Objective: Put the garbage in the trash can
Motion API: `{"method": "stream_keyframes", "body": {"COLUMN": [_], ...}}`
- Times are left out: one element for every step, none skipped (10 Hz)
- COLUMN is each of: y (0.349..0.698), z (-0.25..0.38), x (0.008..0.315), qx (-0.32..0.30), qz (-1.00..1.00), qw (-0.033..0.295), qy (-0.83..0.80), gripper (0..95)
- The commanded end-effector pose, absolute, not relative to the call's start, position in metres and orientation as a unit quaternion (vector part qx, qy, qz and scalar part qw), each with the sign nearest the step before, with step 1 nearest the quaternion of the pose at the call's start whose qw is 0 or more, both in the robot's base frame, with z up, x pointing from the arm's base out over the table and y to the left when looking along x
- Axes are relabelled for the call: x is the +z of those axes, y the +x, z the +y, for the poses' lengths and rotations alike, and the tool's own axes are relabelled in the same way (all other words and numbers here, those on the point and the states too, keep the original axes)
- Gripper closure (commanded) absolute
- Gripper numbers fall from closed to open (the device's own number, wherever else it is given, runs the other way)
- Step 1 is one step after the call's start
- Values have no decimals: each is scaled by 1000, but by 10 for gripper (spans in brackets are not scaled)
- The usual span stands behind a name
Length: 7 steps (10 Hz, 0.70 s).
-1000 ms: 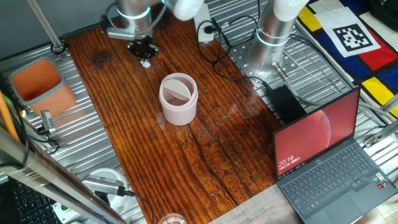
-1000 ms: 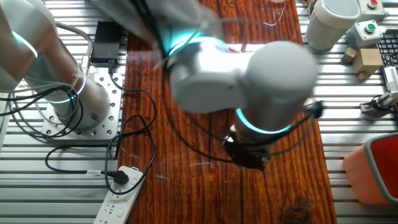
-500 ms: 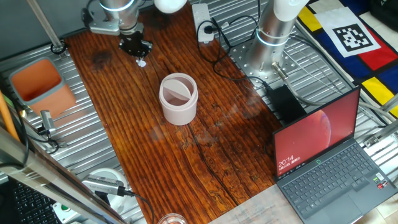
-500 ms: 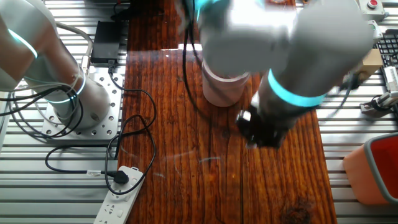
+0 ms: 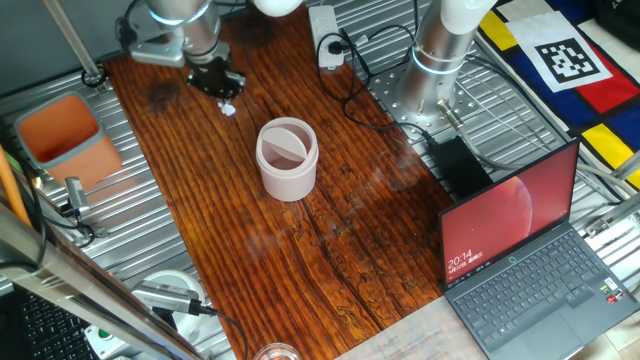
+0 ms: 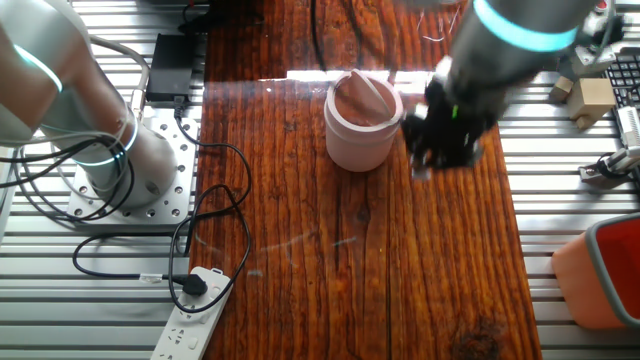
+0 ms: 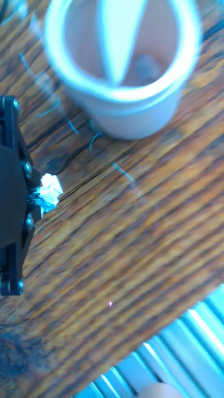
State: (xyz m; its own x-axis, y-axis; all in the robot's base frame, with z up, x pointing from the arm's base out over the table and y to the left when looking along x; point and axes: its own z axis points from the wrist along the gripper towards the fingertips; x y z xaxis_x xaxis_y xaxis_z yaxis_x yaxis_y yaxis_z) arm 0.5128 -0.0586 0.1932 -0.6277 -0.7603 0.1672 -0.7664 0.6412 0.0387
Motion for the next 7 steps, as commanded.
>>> {"method": "stream_keyframes", "body": {"y": [509, 507, 506, 503, 501, 497, 495], "z": [-34, -25, -17, -6, 4, 16, 24], "x": [201, 202, 203, 203, 203, 203, 203], "qx": [29, 29, 26, 27, 29, 30, 31], "qz": [-910, -914, -918, -923, -926, -930, -932], "qw": [93, 93, 91, 91, 91, 90, 88], "qy": [403, 394, 385, 374, 366, 355, 349], "gripper": [950, 950, 950, 950, 950, 950, 950]}}
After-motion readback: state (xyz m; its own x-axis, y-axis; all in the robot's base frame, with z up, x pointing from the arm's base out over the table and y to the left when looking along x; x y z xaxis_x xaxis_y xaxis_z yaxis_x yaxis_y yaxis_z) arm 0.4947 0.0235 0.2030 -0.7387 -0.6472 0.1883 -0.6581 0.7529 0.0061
